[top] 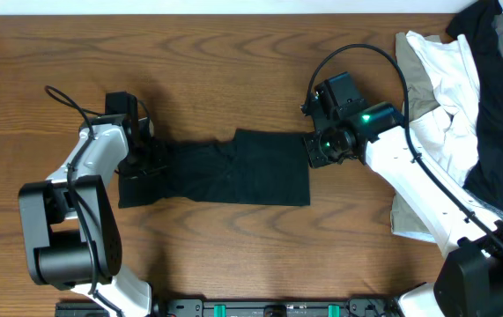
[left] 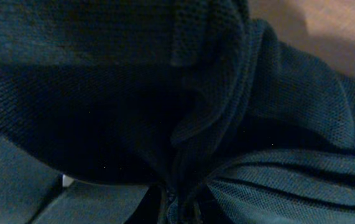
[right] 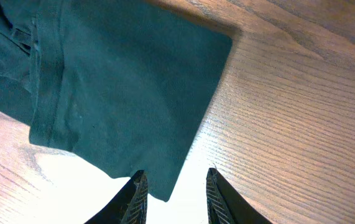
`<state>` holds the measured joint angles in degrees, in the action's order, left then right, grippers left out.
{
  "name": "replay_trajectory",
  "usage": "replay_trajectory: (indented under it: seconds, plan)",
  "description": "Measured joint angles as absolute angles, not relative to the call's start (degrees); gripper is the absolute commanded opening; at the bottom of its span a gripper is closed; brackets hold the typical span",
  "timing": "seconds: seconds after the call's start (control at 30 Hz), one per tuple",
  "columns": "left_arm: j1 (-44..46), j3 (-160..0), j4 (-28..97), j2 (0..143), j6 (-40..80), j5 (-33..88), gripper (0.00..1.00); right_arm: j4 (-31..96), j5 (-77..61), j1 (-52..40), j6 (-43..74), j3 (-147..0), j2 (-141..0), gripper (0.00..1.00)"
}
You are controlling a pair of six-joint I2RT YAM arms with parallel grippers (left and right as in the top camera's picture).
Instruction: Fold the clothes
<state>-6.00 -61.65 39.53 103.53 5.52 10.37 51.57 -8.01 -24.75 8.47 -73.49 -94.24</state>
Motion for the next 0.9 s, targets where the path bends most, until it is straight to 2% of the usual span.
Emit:
replay_trajectory:
  seconds: [0.43,0.67,0.9]
  plan:
    - [-6.37,-61.69,43.09,88.60,5.52,-0.95,0.06,52.05,-7.88,-24.75,8.47,-73.49,-94.24,0.30]
    - [-6.46,-63.81,44.10,86.89,5.06,-6.94,0.06,52.36,-7.86,-24.75,8.47,-73.49,-94.24,0.30]
    - [-0.03,-68.64,47.68,86.89,4.71,-8.60,0.06,52.77,-6.46,-24.75,8.58,-73.49,-94.24,0.30]
